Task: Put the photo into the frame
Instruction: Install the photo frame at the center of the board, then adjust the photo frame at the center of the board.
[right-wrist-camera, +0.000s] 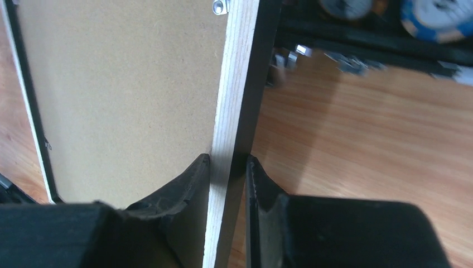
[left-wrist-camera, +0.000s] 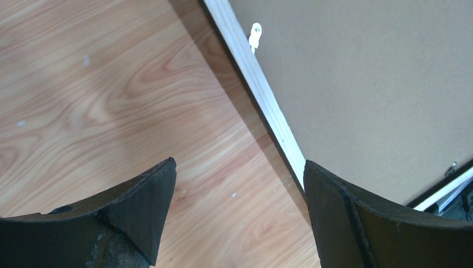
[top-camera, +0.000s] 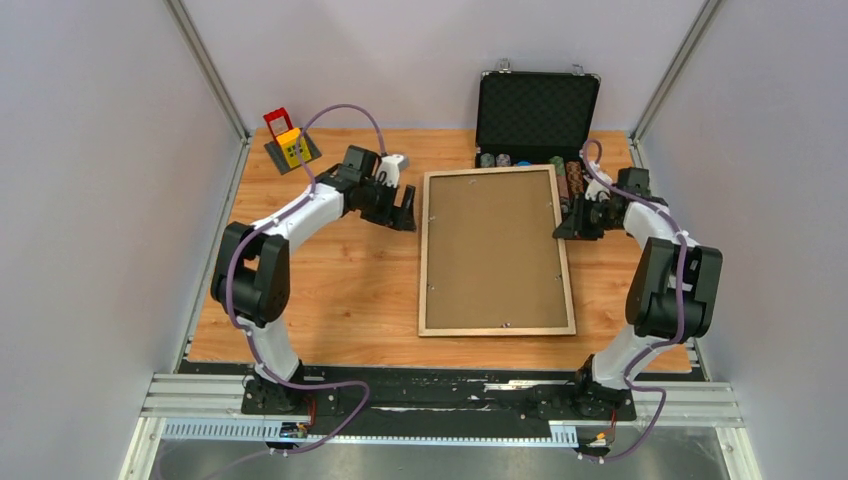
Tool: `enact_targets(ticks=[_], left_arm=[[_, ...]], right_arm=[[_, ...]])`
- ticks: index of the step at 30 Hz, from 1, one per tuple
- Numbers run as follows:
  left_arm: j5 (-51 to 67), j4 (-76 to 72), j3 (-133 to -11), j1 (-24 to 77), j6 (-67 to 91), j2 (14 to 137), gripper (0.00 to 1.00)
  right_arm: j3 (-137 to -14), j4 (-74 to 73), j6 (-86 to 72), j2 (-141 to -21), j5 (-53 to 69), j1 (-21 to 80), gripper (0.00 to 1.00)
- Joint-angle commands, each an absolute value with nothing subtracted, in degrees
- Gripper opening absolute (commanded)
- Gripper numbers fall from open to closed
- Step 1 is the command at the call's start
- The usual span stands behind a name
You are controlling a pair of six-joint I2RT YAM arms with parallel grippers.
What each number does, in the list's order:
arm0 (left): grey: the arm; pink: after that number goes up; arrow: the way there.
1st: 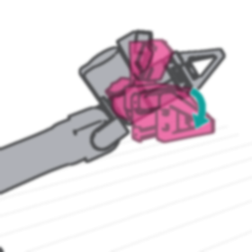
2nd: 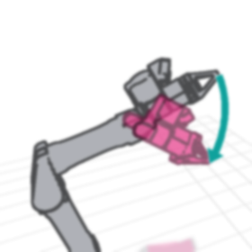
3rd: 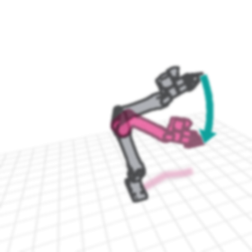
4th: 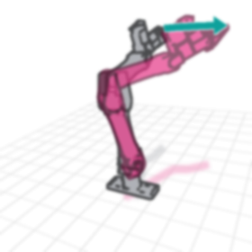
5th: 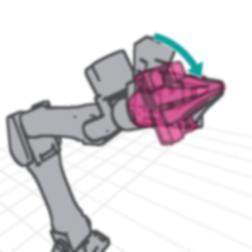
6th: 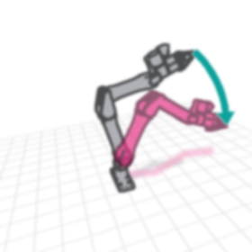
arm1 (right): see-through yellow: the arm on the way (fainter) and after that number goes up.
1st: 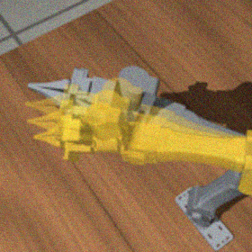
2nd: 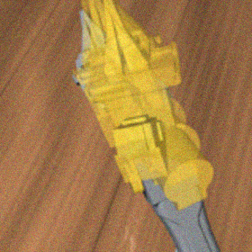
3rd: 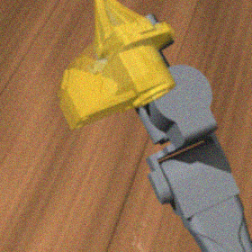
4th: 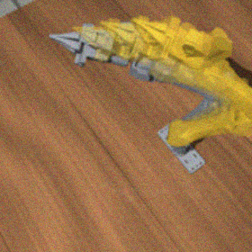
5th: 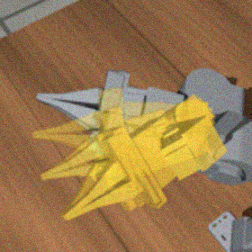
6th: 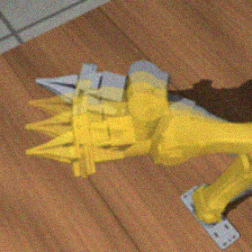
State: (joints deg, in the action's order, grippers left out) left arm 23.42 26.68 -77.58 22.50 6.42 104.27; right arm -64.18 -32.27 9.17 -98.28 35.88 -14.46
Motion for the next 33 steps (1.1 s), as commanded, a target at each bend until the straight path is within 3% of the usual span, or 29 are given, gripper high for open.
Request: enact_targets(ticks=[1,17,33], left_arm=[[25.7,28.1,-76.5,17.9,4.2,99.0,0.91],[23.5,32.0,-72.1,8.9,-1.4,87.7,0.91],[14.6,37.0,-68.6,6.6,-6.5,83.4,0.92]], right_arm=[[-70.6,-32.9,11.2,-93.9,38.6,-9.7,0.0],[-92.5,-41.9,17.5,-105.4,37.9,6.5,0.0],[-121.1,-48.1,28.0,-129.5,36.4,21.3,0.0]])
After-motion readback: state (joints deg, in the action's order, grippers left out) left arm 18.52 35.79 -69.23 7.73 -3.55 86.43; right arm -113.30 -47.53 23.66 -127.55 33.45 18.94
